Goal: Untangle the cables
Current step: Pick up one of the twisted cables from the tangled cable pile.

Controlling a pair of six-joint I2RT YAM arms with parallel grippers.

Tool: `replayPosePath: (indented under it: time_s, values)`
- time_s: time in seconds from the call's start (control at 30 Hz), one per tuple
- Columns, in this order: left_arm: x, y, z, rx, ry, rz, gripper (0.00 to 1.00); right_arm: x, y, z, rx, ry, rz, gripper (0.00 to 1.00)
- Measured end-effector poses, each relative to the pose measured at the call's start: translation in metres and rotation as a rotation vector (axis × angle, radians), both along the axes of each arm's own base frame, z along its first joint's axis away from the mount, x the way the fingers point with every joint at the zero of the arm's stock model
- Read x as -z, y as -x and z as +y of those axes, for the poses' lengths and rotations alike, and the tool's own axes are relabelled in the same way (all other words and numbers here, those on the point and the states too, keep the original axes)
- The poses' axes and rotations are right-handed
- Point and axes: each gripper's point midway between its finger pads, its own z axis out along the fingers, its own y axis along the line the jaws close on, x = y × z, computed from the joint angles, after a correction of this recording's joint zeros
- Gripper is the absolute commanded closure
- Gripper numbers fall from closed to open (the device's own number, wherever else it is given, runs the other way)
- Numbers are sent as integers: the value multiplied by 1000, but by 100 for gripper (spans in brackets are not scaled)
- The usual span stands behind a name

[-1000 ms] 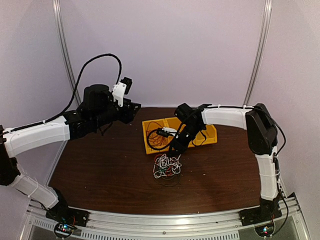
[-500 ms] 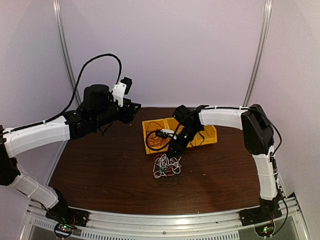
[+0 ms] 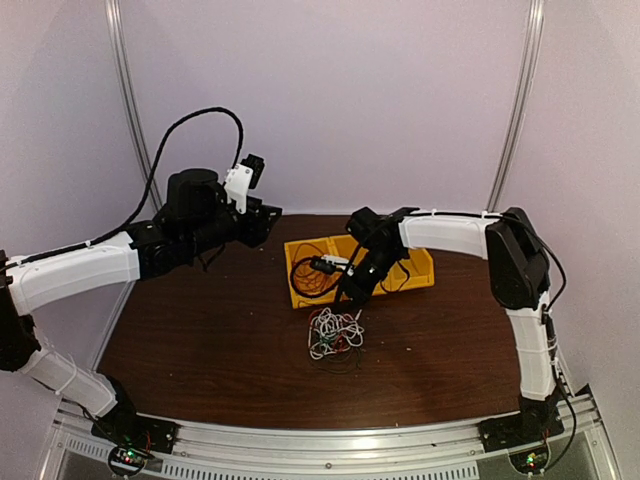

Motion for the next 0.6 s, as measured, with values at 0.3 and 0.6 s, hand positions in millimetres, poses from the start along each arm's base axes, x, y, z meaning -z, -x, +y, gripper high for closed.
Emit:
replayPosePath:
  time_s: [0.3, 0.6]
  values:
    - [2, 0, -1, 3, -2, 3, 48, -62, 17, -5, -21, -82, -89, 100]
    - [17, 13, -27, 177, -31, 21, 48, -138, 45, -12, -88, -238, -182, 100]
